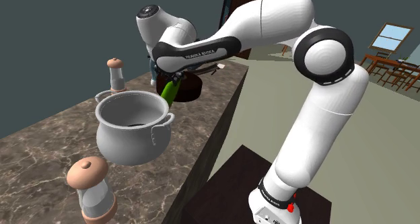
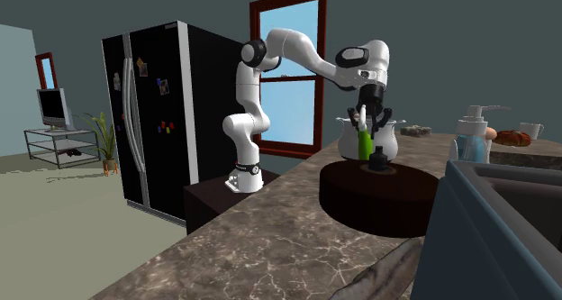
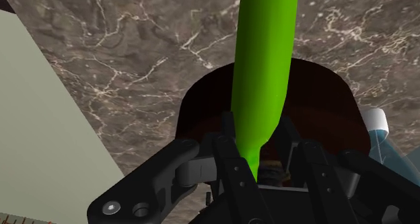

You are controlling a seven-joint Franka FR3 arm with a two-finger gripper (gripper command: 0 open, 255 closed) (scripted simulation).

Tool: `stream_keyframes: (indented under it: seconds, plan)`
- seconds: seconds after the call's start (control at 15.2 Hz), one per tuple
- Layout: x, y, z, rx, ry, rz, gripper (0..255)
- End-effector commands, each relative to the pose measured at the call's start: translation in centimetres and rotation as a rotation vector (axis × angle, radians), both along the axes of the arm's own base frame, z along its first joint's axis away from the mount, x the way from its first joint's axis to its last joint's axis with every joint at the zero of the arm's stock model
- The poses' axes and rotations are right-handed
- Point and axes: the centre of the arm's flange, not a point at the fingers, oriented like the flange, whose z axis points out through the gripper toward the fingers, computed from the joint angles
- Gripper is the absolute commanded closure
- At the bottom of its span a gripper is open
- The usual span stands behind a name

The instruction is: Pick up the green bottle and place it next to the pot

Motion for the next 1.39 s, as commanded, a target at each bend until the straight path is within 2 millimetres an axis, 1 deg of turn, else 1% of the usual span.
stream_keyframes:
  seconds: [0.0,0.07,0.53,0.59,0.92,1.19,1.32]
  plan:
    - [-0.1,0.0,-1.0,0.0,-0.001,0.0,255]
    - [-0.1,0.0,-1.4,0.0,-0.001,0.0,255]
    - [-0.1,0.0,-1.4,0.0,-0.001,0.0,255]
    - [0.0,0.1,-1.4,0.0,-0.001,0.0,0]
    - [-0.1,0.0,-1.4,0.0,-0.001,0.0,0]
    - [-0.9,2.4,3.0,0.0,-0.001,0.0,0]
    - [-0.9,2.4,3.0,0.0,-0.001,0.0,0]
